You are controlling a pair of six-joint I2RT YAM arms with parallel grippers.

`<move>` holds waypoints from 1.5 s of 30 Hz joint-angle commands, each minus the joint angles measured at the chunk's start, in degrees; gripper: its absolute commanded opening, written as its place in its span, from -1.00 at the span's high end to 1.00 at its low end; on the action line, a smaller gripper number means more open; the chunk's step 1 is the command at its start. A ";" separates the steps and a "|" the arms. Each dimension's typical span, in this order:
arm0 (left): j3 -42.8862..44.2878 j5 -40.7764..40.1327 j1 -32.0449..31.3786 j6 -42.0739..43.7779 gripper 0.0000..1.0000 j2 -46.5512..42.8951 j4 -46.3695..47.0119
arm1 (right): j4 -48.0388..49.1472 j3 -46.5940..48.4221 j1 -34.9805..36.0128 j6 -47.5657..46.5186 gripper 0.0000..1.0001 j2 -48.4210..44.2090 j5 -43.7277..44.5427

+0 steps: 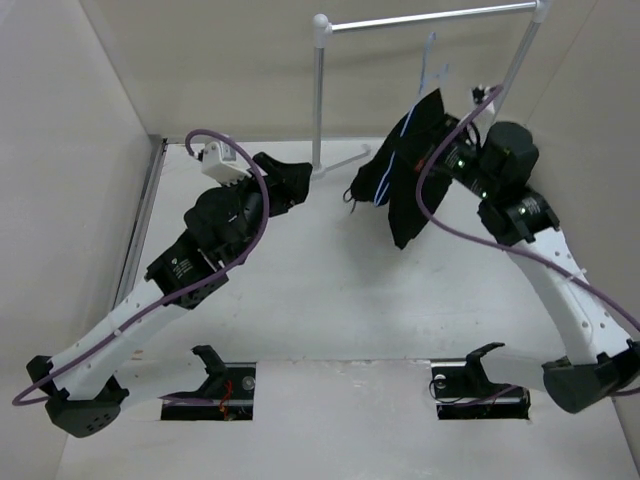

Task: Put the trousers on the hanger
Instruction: Place the hanger at the clothesline.

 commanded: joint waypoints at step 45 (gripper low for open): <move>-30.41 0.32 14.94 -11.66 -1.00 -15.24 -19.97 | -4.69 43.71 -27.17 -4.83 0.32 42.09 -13.89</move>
